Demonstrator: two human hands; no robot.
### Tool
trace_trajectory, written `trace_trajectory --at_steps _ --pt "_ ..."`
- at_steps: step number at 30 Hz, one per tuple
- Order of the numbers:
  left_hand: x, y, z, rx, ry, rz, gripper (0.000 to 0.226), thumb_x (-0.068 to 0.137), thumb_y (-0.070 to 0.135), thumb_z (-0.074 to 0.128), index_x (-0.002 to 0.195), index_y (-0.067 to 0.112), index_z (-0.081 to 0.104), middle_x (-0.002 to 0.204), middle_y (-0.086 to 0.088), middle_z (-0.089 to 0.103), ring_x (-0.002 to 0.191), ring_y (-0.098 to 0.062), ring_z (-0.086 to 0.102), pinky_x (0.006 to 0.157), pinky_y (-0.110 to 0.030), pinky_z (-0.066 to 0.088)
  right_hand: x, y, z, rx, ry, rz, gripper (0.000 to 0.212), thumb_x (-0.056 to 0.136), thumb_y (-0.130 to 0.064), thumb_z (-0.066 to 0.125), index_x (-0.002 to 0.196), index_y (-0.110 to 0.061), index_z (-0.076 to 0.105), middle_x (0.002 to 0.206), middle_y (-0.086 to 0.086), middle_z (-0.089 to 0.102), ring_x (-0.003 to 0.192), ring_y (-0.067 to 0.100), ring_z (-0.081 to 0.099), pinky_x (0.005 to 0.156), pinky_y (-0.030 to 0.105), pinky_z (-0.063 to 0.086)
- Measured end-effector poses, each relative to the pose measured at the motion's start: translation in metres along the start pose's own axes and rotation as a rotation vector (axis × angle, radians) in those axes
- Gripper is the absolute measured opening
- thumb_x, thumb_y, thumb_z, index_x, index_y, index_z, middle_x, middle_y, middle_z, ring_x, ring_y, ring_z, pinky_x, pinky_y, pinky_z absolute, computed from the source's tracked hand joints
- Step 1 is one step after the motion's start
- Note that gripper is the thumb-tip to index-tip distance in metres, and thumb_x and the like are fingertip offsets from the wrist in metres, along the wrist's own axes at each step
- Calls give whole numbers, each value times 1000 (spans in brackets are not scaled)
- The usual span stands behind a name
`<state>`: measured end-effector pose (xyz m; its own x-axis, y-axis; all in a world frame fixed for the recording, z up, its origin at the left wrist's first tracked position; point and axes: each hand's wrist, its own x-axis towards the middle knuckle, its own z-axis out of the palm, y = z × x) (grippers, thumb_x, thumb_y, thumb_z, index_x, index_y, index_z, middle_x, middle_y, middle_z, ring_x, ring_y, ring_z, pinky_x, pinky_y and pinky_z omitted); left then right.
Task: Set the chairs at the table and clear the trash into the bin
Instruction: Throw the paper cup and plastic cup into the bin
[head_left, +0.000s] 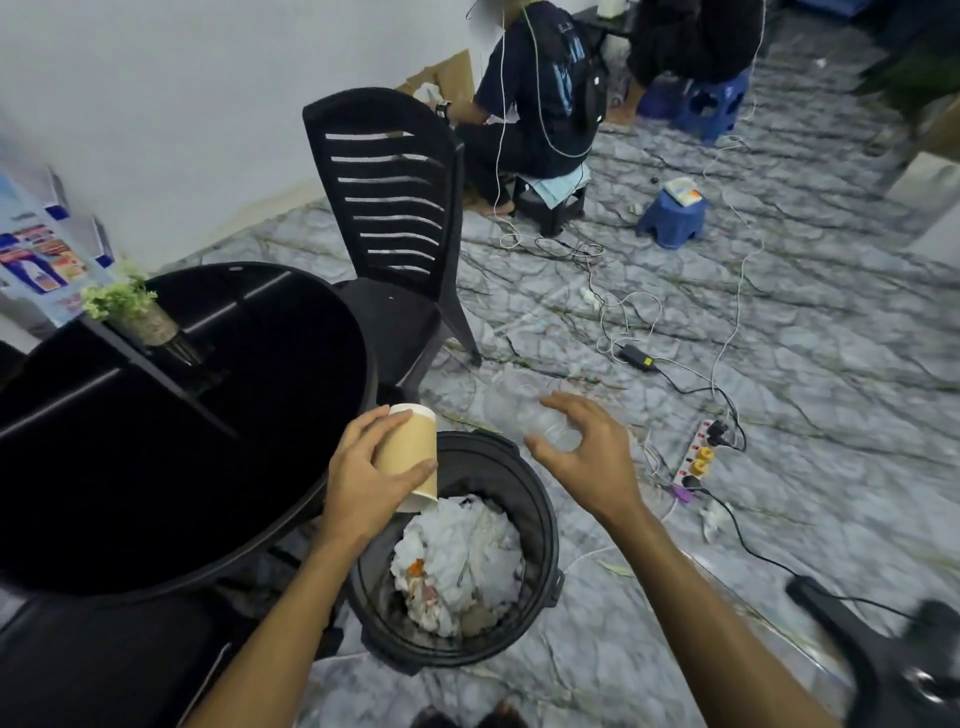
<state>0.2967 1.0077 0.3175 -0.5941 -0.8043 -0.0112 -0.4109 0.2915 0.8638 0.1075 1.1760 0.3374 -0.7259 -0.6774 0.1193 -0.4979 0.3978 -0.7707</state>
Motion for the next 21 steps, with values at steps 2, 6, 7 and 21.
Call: trace_trajectory --at_steps 2,6,7,21 --pt "-4 -10 1 -11 -6 -21 60 69 23 87 124 29 64 134 16 47 127 -6 44 107 -31 38 -1 2 10 0 -20 1 53 71 -49 68 113 -18 69 123 2 66 116 15 59 98 34 49" --pt "-10 -31 10 44 -6 -50 59 69 24 86 125 27 65 133 16 47 123 -2 44 103 -25 33 -3 10 31 14 -41 14 44 73 -33 80 113 -16 69 123 4 67 117 16 59 100 37 49" --pt "-10 -37 13 50 -12 -63 60 69 24 86 125 26 65 133 16 47 122 -2 43 102 -25 32 -3 13 36 16 -46 17 44 73 -30 81 113 -16 69 122 4 67 116 16 59 100 37 48" --pt "8 -128 75 131 -86 -155 60 67 25 87 123 26 66 135 10 49 123 -5 46 106 -25 34 5 101 116 -33 -171 126 47 72 -30 82 114 -14 68 123 5 66 115 17 60 95 17 38"
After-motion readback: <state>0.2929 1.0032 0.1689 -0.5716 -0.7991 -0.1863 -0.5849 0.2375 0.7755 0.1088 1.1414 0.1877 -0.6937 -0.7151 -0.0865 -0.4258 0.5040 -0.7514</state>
